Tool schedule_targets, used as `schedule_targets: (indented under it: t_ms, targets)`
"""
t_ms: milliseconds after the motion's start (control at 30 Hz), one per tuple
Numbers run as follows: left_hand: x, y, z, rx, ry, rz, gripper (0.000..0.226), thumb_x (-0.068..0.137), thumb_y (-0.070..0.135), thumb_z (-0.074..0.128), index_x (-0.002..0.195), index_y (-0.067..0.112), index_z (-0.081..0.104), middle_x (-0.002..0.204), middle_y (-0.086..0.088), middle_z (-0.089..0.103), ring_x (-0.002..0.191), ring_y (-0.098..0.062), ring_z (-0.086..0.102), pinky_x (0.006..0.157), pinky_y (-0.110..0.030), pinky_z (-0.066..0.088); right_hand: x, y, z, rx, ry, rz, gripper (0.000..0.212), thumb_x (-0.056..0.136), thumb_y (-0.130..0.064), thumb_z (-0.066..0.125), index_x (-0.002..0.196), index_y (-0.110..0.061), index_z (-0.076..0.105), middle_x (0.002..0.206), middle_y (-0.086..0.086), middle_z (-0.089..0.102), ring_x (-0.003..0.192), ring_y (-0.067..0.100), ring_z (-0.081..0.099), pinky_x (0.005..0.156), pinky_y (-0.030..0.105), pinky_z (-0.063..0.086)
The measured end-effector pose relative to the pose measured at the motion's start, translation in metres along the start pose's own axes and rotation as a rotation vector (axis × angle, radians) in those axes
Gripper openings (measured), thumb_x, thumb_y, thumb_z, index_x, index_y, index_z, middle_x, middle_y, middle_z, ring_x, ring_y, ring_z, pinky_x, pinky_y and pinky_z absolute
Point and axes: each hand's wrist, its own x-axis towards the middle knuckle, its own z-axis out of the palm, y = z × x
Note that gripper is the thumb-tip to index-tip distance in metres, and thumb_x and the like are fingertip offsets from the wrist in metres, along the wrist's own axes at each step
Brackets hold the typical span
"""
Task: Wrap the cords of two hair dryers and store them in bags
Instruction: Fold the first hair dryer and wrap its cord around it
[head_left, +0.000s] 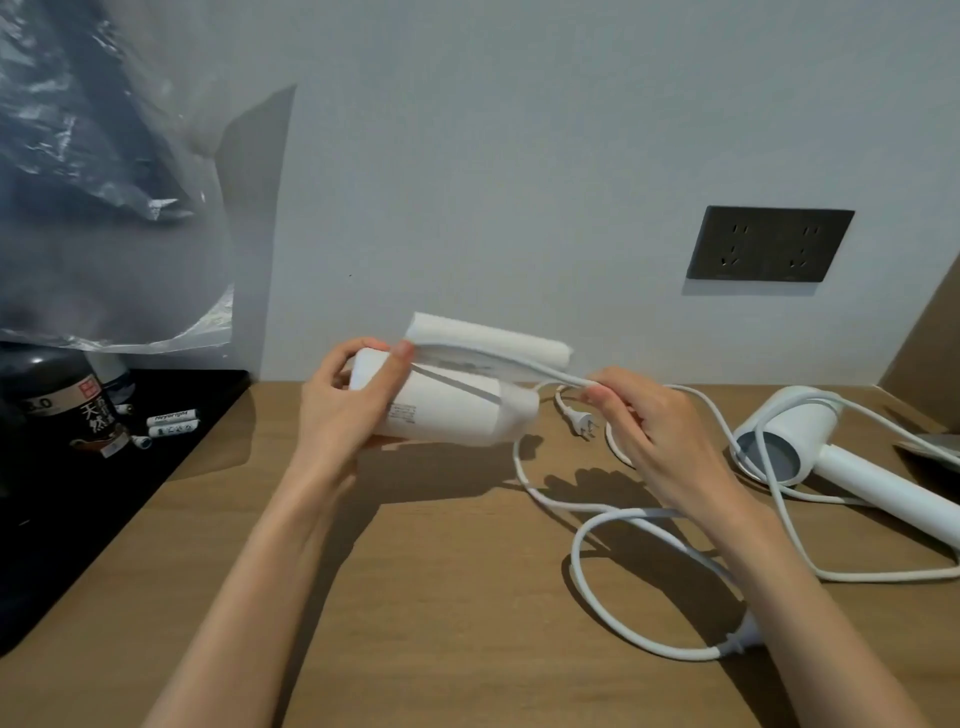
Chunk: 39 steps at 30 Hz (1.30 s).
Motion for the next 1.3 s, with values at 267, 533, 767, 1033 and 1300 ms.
schedule_targets:
  t_ms: [267,533,767,1033,1300]
  targets:
    - [0.003,0.011,-0.010,-0.292,0.137,-0.119,0.048,0.060,0.059,0.068,0.093,0.025,0.060,0.114,-0.005,0.058,0.100,-0.026,0.062,0.066,-0.050,0.059,-0.009,-0.048,0.026,-0.073,-0.190,-0.207,0.033,0.097,-0.045,0.038,0.103,-0.032,0.068,0.083,-0.018,0.066,0.071,0.000,0.057,0.059,0.023,0.050]
    - [0.007,-0.001,-0.003,-0.356,0.033,-0.202,0.020,0.078,0.019,0.070,0.097,0.021,0.062,0.106,-0.006,0.062,0.096,-0.026,0.061,0.062,-0.042,0.058,-0.008,-0.045,0.048,-0.074,-0.559,-0.058,0.032,0.099,-0.042,0.041,0.123,-0.038,0.061,0.108,-0.013,0.064,0.100,0.004,0.054,0.090,0.030,0.045]
    - [0.002,-0.006,0.005,-0.333,-0.316,-0.277,0.031,0.055,0.026,0.071,0.086,0.024,0.068,0.086,0.000,0.065,0.080,-0.017,0.062,0.055,-0.038,0.057,-0.001,-0.016,0.030,0.291,-0.645,0.281,0.021,0.097,-0.034,0.050,0.104,-0.033,0.070,0.107,-0.017,0.066,0.103,0.000,0.057,0.096,0.027,0.046]
    - [0.002,-0.013,-0.009,-0.142,-0.746,-0.126,0.082,0.032,0.034,0.088,0.111,0.024,0.066,0.098,-0.003,0.072,0.086,-0.018,0.068,0.066,-0.026,0.055,0.000,0.011,0.005,0.618,-0.811,0.489,0.022,0.094,-0.004,0.051,0.083,0.002,0.068,0.053,-0.009,0.060,0.060,0.013,0.063,0.054,0.013,0.039]
    - [-0.007,-0.003,-0.010,0.119,-0.858,0.003,0.056,0.048,0.035,0.074,0.103,0.045,0.071,0.105,0.009,0.070,0.096,-0.014,0.066,0.074,-0.025,0.054,0.007,0.018,-0.008,0.675,-0.730,0.426,0.057,0.081,-0.053,0.065,0.075,0.003,0.057,0.061,0.007,0.036,0.053,0.011,0.030,0.055,0.020,0.028]
